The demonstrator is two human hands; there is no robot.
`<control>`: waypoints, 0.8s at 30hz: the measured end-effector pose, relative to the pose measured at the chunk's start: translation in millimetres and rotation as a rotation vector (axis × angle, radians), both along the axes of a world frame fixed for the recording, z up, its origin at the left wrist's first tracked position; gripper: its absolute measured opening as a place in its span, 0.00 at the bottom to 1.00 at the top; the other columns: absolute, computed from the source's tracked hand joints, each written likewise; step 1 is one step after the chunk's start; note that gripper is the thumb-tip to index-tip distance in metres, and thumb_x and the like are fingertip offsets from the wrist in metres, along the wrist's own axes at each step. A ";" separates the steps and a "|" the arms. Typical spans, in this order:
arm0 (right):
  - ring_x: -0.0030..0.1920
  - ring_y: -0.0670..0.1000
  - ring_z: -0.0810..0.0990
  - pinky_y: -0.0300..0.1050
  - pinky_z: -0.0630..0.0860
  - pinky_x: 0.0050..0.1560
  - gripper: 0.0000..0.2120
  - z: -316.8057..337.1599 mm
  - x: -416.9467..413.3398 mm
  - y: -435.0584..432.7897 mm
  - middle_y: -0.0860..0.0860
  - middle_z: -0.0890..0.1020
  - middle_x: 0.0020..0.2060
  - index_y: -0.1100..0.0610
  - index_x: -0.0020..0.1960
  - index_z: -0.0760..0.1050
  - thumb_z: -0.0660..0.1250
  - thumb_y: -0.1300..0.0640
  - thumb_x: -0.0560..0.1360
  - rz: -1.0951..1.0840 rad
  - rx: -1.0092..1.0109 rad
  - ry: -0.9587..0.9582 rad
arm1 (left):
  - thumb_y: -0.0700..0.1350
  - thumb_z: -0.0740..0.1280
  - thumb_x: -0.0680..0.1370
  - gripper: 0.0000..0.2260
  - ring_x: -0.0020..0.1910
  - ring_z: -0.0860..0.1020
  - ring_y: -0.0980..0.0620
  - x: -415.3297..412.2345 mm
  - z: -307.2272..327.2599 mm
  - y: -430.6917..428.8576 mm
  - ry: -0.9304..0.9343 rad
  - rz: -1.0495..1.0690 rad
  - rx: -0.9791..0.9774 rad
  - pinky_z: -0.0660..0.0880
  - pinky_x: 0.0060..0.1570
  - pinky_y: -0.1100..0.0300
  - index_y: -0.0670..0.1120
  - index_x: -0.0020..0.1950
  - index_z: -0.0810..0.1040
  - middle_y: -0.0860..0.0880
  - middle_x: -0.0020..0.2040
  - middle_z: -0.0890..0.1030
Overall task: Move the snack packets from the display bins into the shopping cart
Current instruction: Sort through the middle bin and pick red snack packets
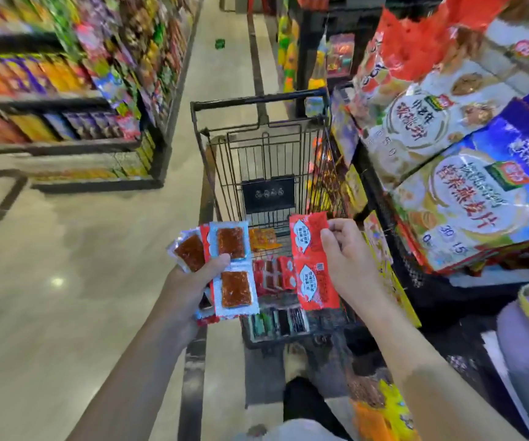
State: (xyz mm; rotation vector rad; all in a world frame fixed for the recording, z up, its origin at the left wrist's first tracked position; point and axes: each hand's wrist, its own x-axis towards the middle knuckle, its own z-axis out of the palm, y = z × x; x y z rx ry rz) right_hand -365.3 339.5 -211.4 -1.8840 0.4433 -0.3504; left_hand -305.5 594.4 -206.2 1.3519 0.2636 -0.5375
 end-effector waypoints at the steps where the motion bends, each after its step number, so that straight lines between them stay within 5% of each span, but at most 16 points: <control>1: 0.39 0.40 0.79 0.41 0.76 0.40 0.06 -7.1 11.6 -6.3 0.35 0.81 0.42 0.39 0.53 0.70 0.59 0.49 0.85 0.018 0.004 0.007 | 0.52 0.81 0.64 0.22 0.45 0.89 0.40 7.6 -4.4 -6.8 0.002 0.007 0.010 0.84 0.36 0.49 0.48 0.56 0.87 0.42 0.51 0.89; 5: 0.47 0.33 0.79 0.24 0.71 0.42 0.07 -25.4 58.1 -36.2 0.31 0.80 0.46 0.39 0.52 0.70 0.59 0.51 0.86 0.070 0.025 0.063 | 0.51 0.81 0.66 0.23 0.47 0.89 0.40 41.5 -23.3 -45.4 0.028 0.033 0.057 0.85 0.39 0.49 0.46 0.60 0.85 0.41 0.52 0.89; 9: 0.40 0.39 0.81 0.37 0.77 0.36 0.07 -49.2 100.0 -63.6 0.43 0.83 0.43 0.40 0.51 0.70 0.58 0.51 0.86 0.128 0.100 0.132 | 0.46 0.79 0.75 0.16 0.50 0.88 0.40 70.3 -51.4 -84.1 0.079 0.040 0.112 0.85 0.42 0.49 0.47 0.62 0.85 0.42 0.54 0.89; 12: 0.43 0.45 0.83 0.45 0.81 0.42 0.08 -70.0 125.2 -79.4 0.43 0.84 0.45 0.39 0.52 0.70 0.58 0.50 0.86 0.167 0.135 0.186 | 0.45 0.78 0.77 0.15 0.52 0.88 0.40 90.9 -80.0 -107.4 0.104 0.049 0.189 0.84 0.45 0.49 0.47 0.63 0.85 0.43 0.54 0.89; 15: 0.42 0.45 0.84 0.44 0.82 0.39 0.14 -97.3 144.8 -89.0 0.40 0.84 0.46 0.32 0.48 0.69 0.57 0.50 0.87 0.187 0.174 0.256 | 0.53 0.83 0.70 0.25 0.58 0.85 0.38 109.5 -107.9 -128.0 0.152 0.058 0.312 0.81 0.60 0.38 0.48 0.65 0.83 0.45 0.58 0.88; 18: 0.40 0.48 0.84 0.53 0.82 0.41 0.08 -140.5 163.1 -93.0 0.38 0.83 0.45 0.38 0.51 0.69 0.56 0.49 0.87 0.195 0.170 0.351 | 0.66 0.82 0.60 0.40 0.59 0.83 0.35 129.8 -140.7 -148.3 0.219 0.020 0.398 0.77 0.64 0.32 0.50 0.67 0.80 0.48 0.61 0.86; 21: 0.40 0.50 0.83 0.60 0.81 0.46 0.05 -194.6 177.8 -91.5 0.46 0.84 0.42 0.43 0.52 0.68 0.57 0.50 0.87 0.200 0.161 0.434 | 0.58 0.82 0.69 0.22 0.48 0.87 0.40 149.5 -191.2 -161.6 0.258 -0.022 0.397 0.80 0.60 0.37 0.55 0.59 0.83 0.50 0.53 0.89; 24: 0.40 0.53 0.82 0.58 0.79 0.46 0.05 -253.3 191.8 -87.3 0.49 0.82 0.42 0.45 0.52 0.68 0.57 0.53 0.87 0.177 0.168 0.485 | 0.50 0.80 0.76 0.07 0.38 0.87 0.48 165.9 -250.6 -171.9 0.277 -0.032 0.389 0.83 0.41 0.50 0.56 0.52 0.86 0.48 0.50 0.89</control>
